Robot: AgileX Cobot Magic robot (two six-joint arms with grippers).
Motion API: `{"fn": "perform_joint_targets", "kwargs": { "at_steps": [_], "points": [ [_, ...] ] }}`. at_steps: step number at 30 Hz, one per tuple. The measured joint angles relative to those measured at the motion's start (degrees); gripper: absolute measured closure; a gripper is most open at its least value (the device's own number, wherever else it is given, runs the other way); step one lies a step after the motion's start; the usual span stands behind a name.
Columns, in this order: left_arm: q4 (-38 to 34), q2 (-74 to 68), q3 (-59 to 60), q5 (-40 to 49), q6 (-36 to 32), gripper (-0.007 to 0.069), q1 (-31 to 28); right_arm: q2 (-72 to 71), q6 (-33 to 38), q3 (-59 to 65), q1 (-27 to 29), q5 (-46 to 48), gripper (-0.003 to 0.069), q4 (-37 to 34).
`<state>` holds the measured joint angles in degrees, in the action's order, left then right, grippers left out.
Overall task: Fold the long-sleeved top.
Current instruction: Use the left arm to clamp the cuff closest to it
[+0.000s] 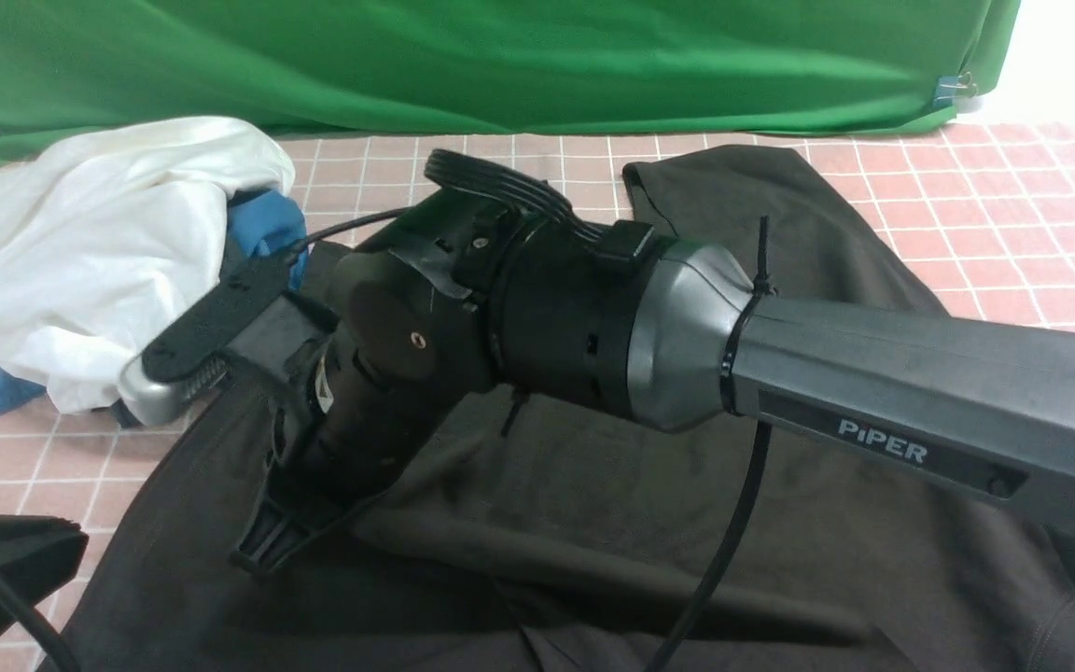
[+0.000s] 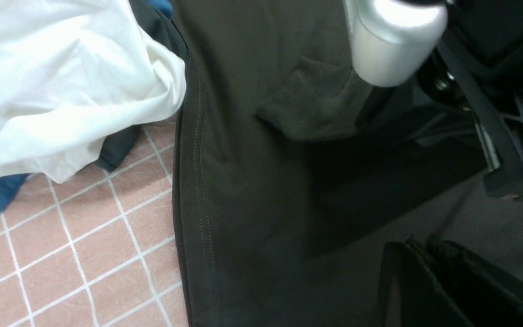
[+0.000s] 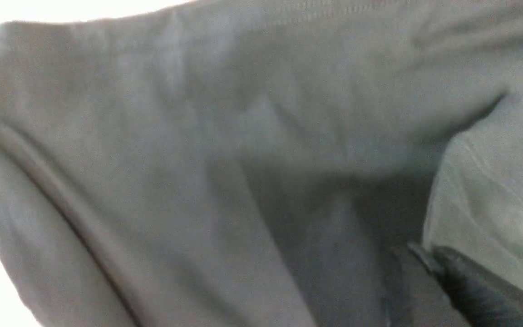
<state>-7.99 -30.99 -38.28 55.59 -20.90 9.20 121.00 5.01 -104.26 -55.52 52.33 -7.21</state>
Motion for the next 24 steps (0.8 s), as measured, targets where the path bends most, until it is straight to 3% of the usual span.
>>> {"fn": "perform_joint_targets", "kwargs": {
  "at_steps": [3,4,5,6,9,13,15,19,24],
  "points": [
    [0.16,0.00,0.00,0.00,0.60,0.0566,0.00,0.00,-1.15,0.00,0.00,3.71,0.0484,0.00],
    [0.19,0.00,0.00,0.00,1.40,0.0566,0.00,-0.04,-1.21,0.00,0.00,6.75,0.0398,0.00],
    [0.19,-0.05,0.00,0.00,1.50,0.0566,0.00,-0.04,-1.21,0.00,0.00,7.10,0.0398,0.00],
    [0.19,-0.40,0.00,0.06,1.79,0.0566,0.00,-0.34,-0.96,0.05,0.00,9.64,0.0296,0.36],
    [-0.16,-2.40,0.00,0.46,1.87,0.0566,0.00,-1.70,-0.95,0.16,0.00,13.10,0.0222,2.87],
    [-1.64,-7.96,-0.17,-0.64,1.89,0.0566,0.00,-5.57,-2.66,2.09,0.00,16.28,0.0237,8.71],
    [-3.01,-15.00,-0.72,-3.42,1.89,0.0566,0.00,-10.38,-5.01,7.09,0.20,16.57,0.0303,12.12],
    [-4.92,-28.96,-4.93,-5.66,-1.27,0.0566,0.00,-20.03,-8.37,18.25,1.55,14.32,0.0403,13.37],
    [-7.44,-44.18,-10.78,-9.71,-8.63,0.0566,0.00,-32.65,-12.25,33.46,1.83,6.03,0.0423,13.07]
  ]
}}
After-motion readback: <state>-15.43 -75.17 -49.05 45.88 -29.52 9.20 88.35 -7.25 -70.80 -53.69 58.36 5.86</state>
